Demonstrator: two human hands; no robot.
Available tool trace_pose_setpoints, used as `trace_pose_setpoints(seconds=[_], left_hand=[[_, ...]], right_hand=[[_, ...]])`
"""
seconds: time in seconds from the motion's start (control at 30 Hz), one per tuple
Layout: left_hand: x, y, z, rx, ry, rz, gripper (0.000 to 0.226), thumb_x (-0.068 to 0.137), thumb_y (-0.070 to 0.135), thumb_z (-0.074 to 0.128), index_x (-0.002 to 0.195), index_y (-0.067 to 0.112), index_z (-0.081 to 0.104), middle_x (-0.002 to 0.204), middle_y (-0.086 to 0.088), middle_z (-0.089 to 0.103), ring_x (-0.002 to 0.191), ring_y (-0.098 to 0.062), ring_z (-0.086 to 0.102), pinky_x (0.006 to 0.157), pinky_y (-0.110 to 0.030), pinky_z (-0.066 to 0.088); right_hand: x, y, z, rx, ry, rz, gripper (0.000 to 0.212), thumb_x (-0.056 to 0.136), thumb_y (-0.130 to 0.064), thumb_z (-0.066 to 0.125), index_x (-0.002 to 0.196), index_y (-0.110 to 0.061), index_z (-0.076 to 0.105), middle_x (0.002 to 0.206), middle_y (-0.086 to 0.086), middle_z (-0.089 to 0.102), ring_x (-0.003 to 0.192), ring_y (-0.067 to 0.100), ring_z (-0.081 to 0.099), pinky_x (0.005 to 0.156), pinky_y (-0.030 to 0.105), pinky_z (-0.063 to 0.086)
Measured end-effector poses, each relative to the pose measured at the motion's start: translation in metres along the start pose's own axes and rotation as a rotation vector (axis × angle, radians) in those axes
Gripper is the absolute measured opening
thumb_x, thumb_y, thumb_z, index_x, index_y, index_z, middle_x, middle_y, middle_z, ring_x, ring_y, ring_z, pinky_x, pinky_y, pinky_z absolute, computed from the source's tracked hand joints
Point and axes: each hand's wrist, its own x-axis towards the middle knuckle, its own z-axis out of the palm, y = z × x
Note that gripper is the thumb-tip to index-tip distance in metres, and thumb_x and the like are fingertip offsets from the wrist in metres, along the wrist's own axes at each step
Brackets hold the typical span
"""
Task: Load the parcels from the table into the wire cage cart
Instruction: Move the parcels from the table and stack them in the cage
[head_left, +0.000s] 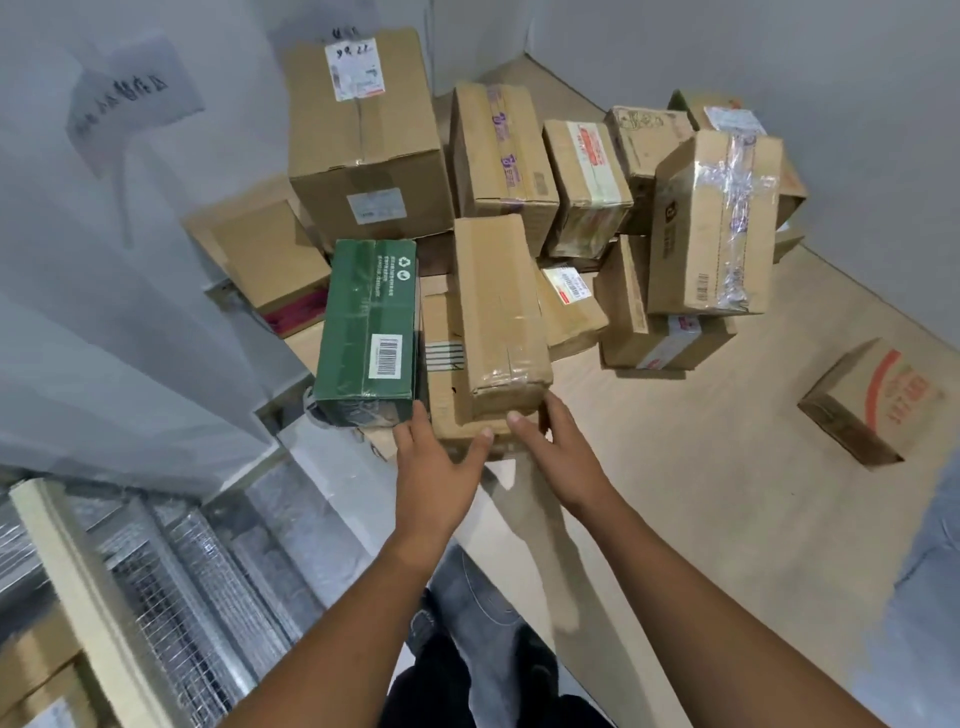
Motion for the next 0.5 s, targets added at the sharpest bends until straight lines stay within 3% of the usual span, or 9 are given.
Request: trace_pose_setpoints(seconds=[0.1,0.2,0.3,0.4,0.5], left_hand=[[-0.001,0.007,-0.002,-0.040,0.003,0.038,0.066,0.090,0.059,0.066,0.144,0.027,0.045,0.127,0.004,0.038,0.123,-0.015,0.050,0.106,-0.029,0.043],[-0.014,0.026,-0.004,-0.128,0.026,0.030,0.056,0.094,0.050,0.067,0.140,0.028,0.045,0.132,0.005,0.045,0.118,-0.011,0.052,0.099,-0.028,0.046],[-0.036,0.047,-0.002,-0.256,0.017,-0.020,0.043,0.097,0.044,0.067,0.129,0.032,0.041,0.121,0.007,0.064,0.107,-0.009,0.065,0.086,-0.025,0.052],[-0.063,0.068,0.003,-0.302,0.037,-0.037,0.040,0.099,0.041,0.064,0.128,0.030,0.040,0.115,0.009,0.066,0.097,0.001,0.063,0.074,-0.019,0.049],[-0.091,0.082,0.012,-0.322,0.073,-0.007,0.038,0.099,0.037,0.065,0.127,0.032,0.040,0.114,0.013,0.064,0.100,-0.006,0.065,0.080,-0.029,0.056]], right_hand=[[-0.008,-0.003,0.000,0.037,0.066,-0.020,0.062,0.088,-0.063,0.058,0.147,-0.044,0.047,0.143,-0.014,0.051,0.131,-0.002,0.049,0.093,0.011,0.042],[-0.023,-0.008,-0.009,0.093,0.096,-0.027,0.045,0.094,-0.058,0.061,0.136,-0.051,0.045,0.136,-0.016,0.049,0.122,-0.007,0.052,0.083,0.006,0.047],[-0.043,-0.007,-0.023,0.113,0.110,-0.053,0.050,0.100,-0.047,0.063,0.144,-0.039,0.041,0.139,-0.011,0.043,0.114,-0.014,0.051,0.077,-0.001,0.045],[-0.061,-0.001,-0.041,0.119,0.143,-0.106,0.048,0.100,-0.038,0.068,0.139,-0.030,0.043,0.138,-0.007,0.044,0.106,-0.024,0.051,0.075,-0.001,0.044],[-0.079,0.006,-0.062,0.186,0.147,-0.157,0.054,0.094,-0.048,0.071,0.136,-0.024,0.046,0.138,0.000,0.052,0.116,-0.001,0.058,0.077,0.006,0.049]])
